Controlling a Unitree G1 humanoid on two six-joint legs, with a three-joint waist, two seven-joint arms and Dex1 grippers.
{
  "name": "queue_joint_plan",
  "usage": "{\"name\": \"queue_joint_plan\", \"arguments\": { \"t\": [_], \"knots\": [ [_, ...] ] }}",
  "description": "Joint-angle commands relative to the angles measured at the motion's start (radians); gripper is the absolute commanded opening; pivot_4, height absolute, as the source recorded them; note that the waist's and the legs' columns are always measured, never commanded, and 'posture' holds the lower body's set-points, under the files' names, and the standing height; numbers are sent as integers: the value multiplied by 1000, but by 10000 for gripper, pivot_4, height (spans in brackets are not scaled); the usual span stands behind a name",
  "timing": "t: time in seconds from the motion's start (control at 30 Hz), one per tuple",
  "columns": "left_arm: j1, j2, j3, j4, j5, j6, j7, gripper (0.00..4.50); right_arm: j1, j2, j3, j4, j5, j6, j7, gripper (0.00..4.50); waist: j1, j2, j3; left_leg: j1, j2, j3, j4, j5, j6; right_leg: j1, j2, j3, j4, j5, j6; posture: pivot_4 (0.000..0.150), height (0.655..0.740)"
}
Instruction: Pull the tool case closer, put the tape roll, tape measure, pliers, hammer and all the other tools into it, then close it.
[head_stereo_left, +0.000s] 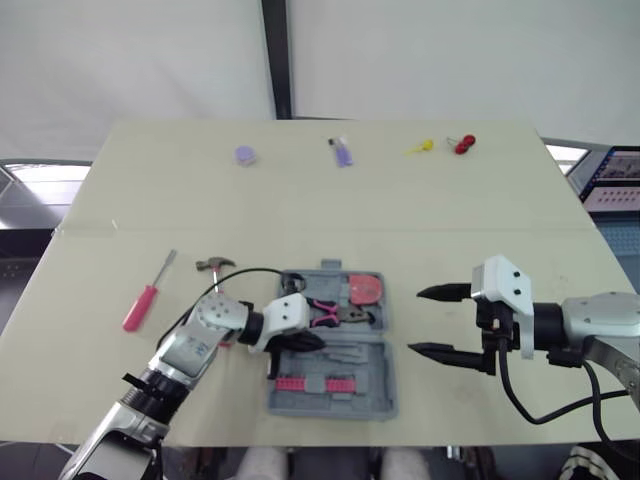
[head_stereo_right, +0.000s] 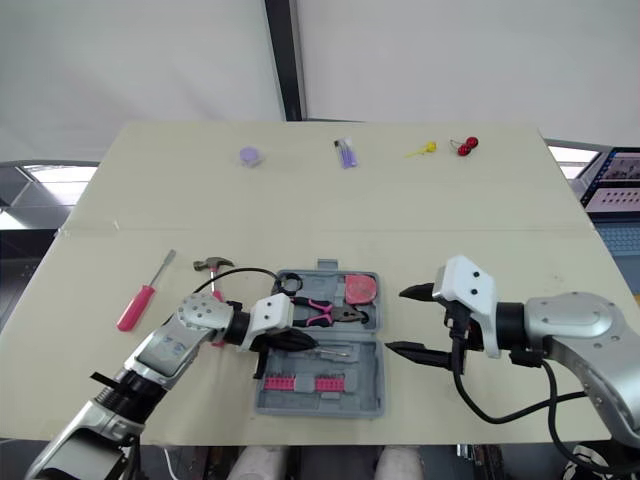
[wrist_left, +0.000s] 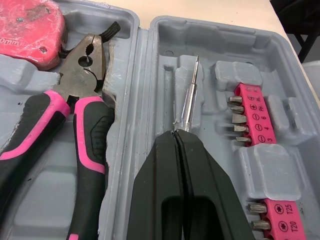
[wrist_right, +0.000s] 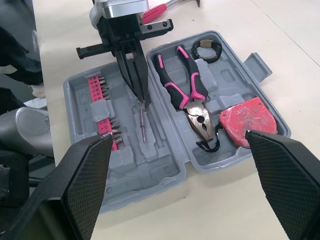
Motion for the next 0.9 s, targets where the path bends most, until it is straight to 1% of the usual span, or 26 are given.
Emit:
{"name": "queue_joint_plan", "arguments": {
  "t": [0.03, 0.13, 0.27, 0.47, 0.9],
  "knots": [
    [1, -15, -1, -7, -12, 13, -6, 611, -9, -9, -17, -10, 4, -8, 2, 45000, 0, 0, 0, 0, 0, 0, 0, 0, 0, 0, 0, 0, 0, 0, 0, 1500, 7400],
    [-2, -29, 27, -27, -56, 43, -12, 611, -9, -9, -18, -11, 6, -8, 2, 45000, 0, 0, 0, 0, 0, 0, 0, 0, 0, 0, 0, 0, 0, 0, 0, 1500, 7400],
    [4, -18, 48, -59, -94, 81, -38, 611, -4, -9, -23, -14, 9, -6, 2, 45000, -2, 0, 0, 0, 0, 0, 0, 0, 0, 0, 0, 0, 0, 0, 0, 1500, 7400],
    [22, 17, 13, -60, -63, 64, -58, 611, -9, -5, -17, -11, 6, -9, -1, 45000, 0, 0, 0, 0, 0, 0, 0, 0, 0, 0, 0, 0, 0, 0, 0, 1500, 7400],
    [12, -3, -2, -8, -9, 24, -24, 611, -5, -7, -22, -15, 6, -8, -2, 45000, 0, 0, 0, 0, 0, 0, 0, 0, 0, 0, 0, 0, 0, 0, 0, 1500, 7400]
  ]
}}
